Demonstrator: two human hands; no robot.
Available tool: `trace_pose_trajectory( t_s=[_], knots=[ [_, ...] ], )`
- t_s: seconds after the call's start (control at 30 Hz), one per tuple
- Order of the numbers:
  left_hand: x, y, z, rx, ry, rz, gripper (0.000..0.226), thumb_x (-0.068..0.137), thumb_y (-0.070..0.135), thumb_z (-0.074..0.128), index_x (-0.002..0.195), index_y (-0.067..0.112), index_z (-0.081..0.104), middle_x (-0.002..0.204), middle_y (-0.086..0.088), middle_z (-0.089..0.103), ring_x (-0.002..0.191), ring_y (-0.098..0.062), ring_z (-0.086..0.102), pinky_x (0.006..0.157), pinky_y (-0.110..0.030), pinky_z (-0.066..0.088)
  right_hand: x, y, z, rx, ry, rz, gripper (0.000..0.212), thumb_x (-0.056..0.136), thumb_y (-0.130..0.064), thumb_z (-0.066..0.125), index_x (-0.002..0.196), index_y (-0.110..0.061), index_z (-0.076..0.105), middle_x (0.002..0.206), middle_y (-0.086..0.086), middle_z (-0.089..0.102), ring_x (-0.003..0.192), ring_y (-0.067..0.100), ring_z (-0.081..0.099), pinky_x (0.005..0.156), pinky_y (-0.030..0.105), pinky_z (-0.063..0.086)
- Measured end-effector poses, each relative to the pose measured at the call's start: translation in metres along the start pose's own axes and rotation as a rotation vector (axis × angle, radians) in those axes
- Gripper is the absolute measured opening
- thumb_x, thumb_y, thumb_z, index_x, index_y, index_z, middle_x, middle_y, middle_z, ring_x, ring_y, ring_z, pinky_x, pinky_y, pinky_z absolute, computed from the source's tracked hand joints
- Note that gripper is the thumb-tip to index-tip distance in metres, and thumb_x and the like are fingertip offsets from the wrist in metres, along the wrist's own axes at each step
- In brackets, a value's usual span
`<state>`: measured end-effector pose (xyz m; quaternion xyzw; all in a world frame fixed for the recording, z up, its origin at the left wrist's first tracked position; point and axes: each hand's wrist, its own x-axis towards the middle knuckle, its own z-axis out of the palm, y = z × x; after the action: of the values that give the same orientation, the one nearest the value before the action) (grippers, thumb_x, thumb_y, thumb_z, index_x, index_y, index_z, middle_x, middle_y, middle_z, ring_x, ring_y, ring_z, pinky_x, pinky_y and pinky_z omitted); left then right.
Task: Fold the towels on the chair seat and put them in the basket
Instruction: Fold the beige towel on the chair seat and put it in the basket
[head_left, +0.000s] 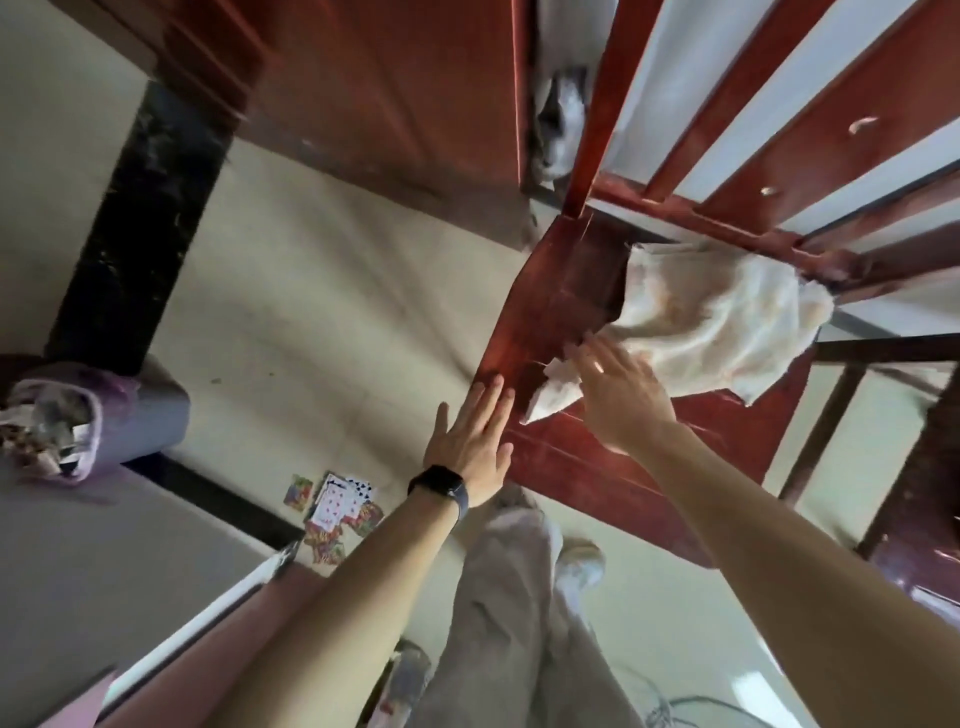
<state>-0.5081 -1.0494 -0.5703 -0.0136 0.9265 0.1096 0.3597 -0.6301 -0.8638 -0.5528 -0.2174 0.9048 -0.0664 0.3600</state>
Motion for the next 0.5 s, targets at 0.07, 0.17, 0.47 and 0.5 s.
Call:
trace_pose_trajectory(
  t_s=[0.07, 0.17, 0.47, 0.5],
  knots=[
    [-0.002, 0.0, 0.007, -0.014, 0.016, -0.009, 0.075, 0.099, 0.04, 0.037, 0.155, 0.025, -0.01, 0.16, 0.008, -0.026, 0.15, -0.014, -0.015, 0.118, -0.054, 0.01, -0.001, 0.004, 0.008, -0.099, 0.025, 0.029, 0.069, 0.096, -0.013, 0.051, 0.155, -0.032, 0.019, 0.163, 0.002, 0.018, 0.15, 0.027, 0.018, 0.118, 0.049, 0.027],
    [-0.002, 0.004, 0.001, -0.041, -0.015, -0.022, 0.081, 0.096, 0.041, 0.044, 0.155, 0.024, -0.009, 0.16, 0.007, -0.026, 0.15, -0.016, -0.015, 0.118, -0.055, 0.01, -0.013, 0.004, 0.012, -0.159, 0.026, 0.092, 0.056, 0.093, -0.013, 0.056, 0.143, -0.029, 0.038, 0.141, 0.009, 0.042, 0.131, 0.031, 0.041, 0.108, 0.046, 0.039],
    [-0.03, 0.07, -0.08, -0.385, 0.226, 0.149, 0.045, 0.087, 0.045, 0.064, 0.126, 0.024, 0.06, 0.131, -0.001, 0.061, 0.121, -0.023, 0.054, 0.099, -0.036, 0.045, -0.107, 0.002, -0.025, 0.299, 0.239, 0.09, 0.032, 0.09, -0.021, 0.067, 0.122, -0.02, 0.059, 0.106, 0.003, 0.056, 0.092, 0.03, 0.062, 0.064, 0.038, 0.052],
    [-0.038, 0.08, -0.096, -0.392, 0.237, 0.159, 0.031, 0.088, 0.042, 0.063, 0.113, 0.023, 0.066, 0.114, 0.0, 0.068, 0.108, -0.023, 0.061, 0.088, -0.036, 0.049, -0.122, 0.002, -0.034, 0.322, 0.291, 0.081, 0.029, 0.089, -0.02, 0.069, 0.117, -0.02, 0.06, 0.106, 0.001, 0.057, 0.089, 0.029, 0.063, 0.062, 0.037, 0.053]
  ],
)
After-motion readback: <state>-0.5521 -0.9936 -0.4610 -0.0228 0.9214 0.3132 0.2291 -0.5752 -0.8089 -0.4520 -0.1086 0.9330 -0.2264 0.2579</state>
